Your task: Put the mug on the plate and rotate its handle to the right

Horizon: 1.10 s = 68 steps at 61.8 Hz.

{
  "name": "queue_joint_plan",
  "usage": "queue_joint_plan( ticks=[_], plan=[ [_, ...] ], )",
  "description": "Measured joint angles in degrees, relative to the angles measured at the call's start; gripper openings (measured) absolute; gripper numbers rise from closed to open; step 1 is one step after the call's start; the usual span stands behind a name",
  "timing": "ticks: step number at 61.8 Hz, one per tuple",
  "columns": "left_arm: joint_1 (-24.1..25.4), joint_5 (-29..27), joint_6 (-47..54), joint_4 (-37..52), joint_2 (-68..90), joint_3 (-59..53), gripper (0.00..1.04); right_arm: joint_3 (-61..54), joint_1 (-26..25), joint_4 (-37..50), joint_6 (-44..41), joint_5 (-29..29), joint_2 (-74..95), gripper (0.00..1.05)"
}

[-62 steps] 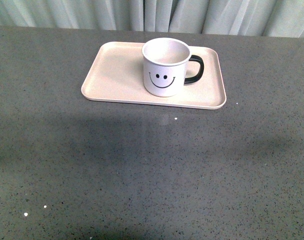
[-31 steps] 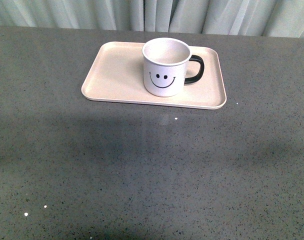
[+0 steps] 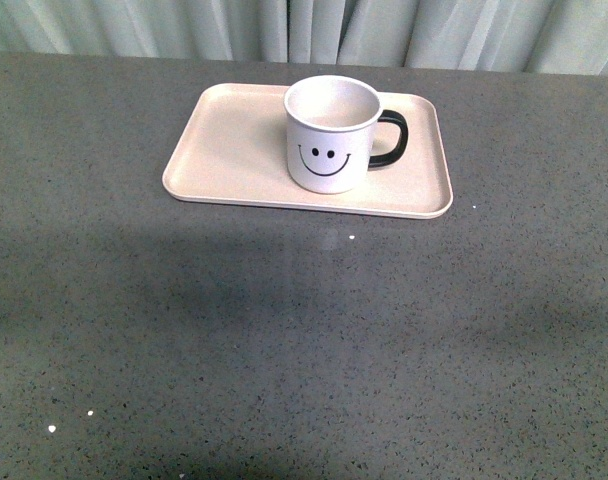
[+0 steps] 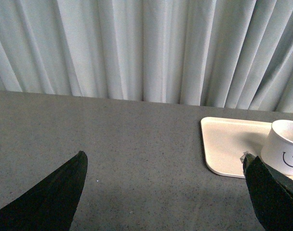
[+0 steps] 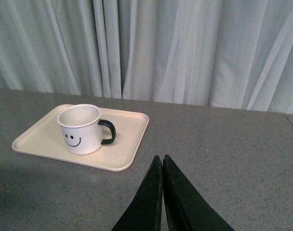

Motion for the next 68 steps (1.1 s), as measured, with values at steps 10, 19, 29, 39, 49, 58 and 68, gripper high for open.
queue_joint_plan(
  ticks=[10,19,29,39,49,58,68],
  plan=[
    [0.0,0.0,0.0,0.0,0.0,0.0,0.95,0.0,0.0,0.0,0.0,0.0,0.0,0.32],
    [0.0,0.0,0.0,0.0,0.0,0.0,0.95,0.0,0.0,0.0,0.0,0.0,-0.1,0.58],
    [0.0,0.0,0.0,0.0,0.0,0.0,0.95,0.0,0.0,0.0,0.0,0.0,-0.1,0.90],
    [0.0,0.0,0.0,0.0,0.0,0.0,0.95,0.0,0.0,0.0,0.0,0.0,-0.1,0.95],
    [0.0,0.0,0.0,0.0,0.0,0.0,0.95,0.0,0.0,0.0,0.0,0.0,-0.1,0.96],
    [0.0,0.0,0.0,0.0,0.0,0.0,0.95,0.0,0.0,0.0,0.0,0.0,-0.1,0.95],
    [0.0,0.0,0.0,0.0,0.0,0.0,0.95,0.0,0.0,0.0,0.0,0.0,-0.1,0.96]
  ],
)
